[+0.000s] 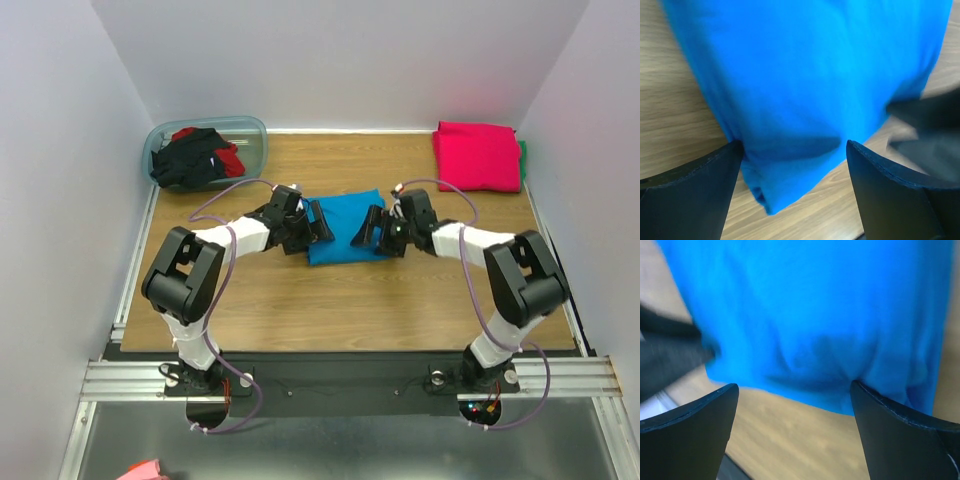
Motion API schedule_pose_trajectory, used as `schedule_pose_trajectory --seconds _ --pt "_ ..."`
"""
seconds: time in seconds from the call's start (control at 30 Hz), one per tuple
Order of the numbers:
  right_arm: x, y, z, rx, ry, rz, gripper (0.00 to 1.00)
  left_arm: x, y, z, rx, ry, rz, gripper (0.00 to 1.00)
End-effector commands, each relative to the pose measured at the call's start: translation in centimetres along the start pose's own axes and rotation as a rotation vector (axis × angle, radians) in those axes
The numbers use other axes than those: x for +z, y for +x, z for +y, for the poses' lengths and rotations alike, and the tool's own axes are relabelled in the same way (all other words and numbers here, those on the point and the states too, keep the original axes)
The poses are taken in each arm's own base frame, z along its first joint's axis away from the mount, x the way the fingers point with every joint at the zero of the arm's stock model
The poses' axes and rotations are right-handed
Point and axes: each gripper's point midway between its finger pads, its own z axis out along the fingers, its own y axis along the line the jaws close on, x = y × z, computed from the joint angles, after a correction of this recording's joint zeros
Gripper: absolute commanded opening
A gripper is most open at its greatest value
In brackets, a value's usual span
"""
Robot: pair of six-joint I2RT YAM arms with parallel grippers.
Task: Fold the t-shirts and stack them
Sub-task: Fold the tshirt, then neatly place the folded tshirt to the corner
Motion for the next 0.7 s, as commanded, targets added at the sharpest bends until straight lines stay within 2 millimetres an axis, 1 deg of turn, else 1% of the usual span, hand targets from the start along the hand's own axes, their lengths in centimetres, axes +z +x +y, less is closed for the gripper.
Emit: schedule_pose_trajectory --seconds 0.0,0.03,0.07,0.1,0.13,0.17,0.2,0.23,0.27,0.3,0.33,0.4,0.43,0.47,0.5,0.53,0.6,0.63,0.67 --pt "-0.7 5.1 -0.1 0.026 0.031 0.038 1.00 -1.7 -1.0 0.4 0.068 -0.015 -0.053 0.97" --pt "-0.8 6.2 0.4 0.016 0.032 0.046 1.00 -2.1 -1.2 0.5 0.078 -0.026 -0.066 0.97" --pt "-1.6 6.6 1.1 0.011 0.020 0.033 1.00 -2.4 -1.1 1.0 0.086 -0.048 -0.060 0.97" --pt "-1.9 6.6 1.4 0.003 0.021 0.016 1.00 -2.7 -1.3 1.1 0.091 -0.059 -0.072 0.97" --pt "-2.5 6.5 2.1 -0.004 0.001 0.003 1.00 -3.1 -1.4 0.9 0.095 -0.056 -0.076 0.97" --pt "-3.0 5.9 2.3 -0.003 0.007 -0.033 1.00 -4.1 -1.9 0.4 0.100 -0.047 -0.102 0.97" --pt "-4.3 4.4 3.6 -0.025 -0.017 -0.091 1.00 -4.7 -1.9 0.4 0.104 -0.051 -0.109 0.97" --pt "-4.9 3.9 3.4 -0.027 0.020 -0.117 1.00 -5.2 -2.0 0.5 0.104 -0.060 -0.120 0.97" --pt "-5.6 3.2 3.9 -0.037 0.018 -0.141 1.00 -6.6 -2.5 -0.3 0.108 -0.038 -0.156 0.97" --pt "-6.4 2.5 4.6 -0.053 0.012 -0.169 1.00 -7.3 -2.5 -0.3 0.107 -0.040 -0.162 0.97" --pt "-7.7 1.3 5.5 -0.062 0.012 -0.211 1.00 -8.8 -2.9 -0.6 0.104 -0.036 -0.203 0.97" --pt "-9.0 0.4 5.9 -0.045 0.028 -0.259 1.00 -10.3 -2.9 -0.4 0.100 -0.050 -0.230 0.97" --pt "-9.5 0.0 5.8 -0.032 0.049 -0.281 1.00 -11.0 -3.0 -0.3 0.098 -0.057 -0.245 0.97" --pt "-10.3 -0.7 5.0 -0.013 0.108 -0.327 1.00 -12.4 -3.5 -0.3 0.092 -0.066 -0.291 0.98" --pt "-10.7 -1.2 4.3 0.011 0.146 -0.360 1.00 -13.1 -3.1 0.2 0.086 -0.084 -0.287 0.98" --pt "-11.3 -2.0 2.8 0.031 0.224 -0.419 1.00 -14.4 -3.8 0.7 0.079 -0.120 -0.347 0.98" --pt "-11.8 -2.7 1.7 0.064 0.285 -0.468 1.00 -15.3 -3.5 1.8 0.056 -0.160 -0.364 0.98" --pt "-12.0 -3.0 1.1 0.066 0.317 -0.489 1.00 -15.6 -3.3 2.7 0.049 -0.190 -0.376 0.98" --pt "-12.0 -3.1 1.0 0.074 0.325 -0.496 1.00 -16.3 -3.2 2.9 0.040 -0.189 -0.396 0.98"
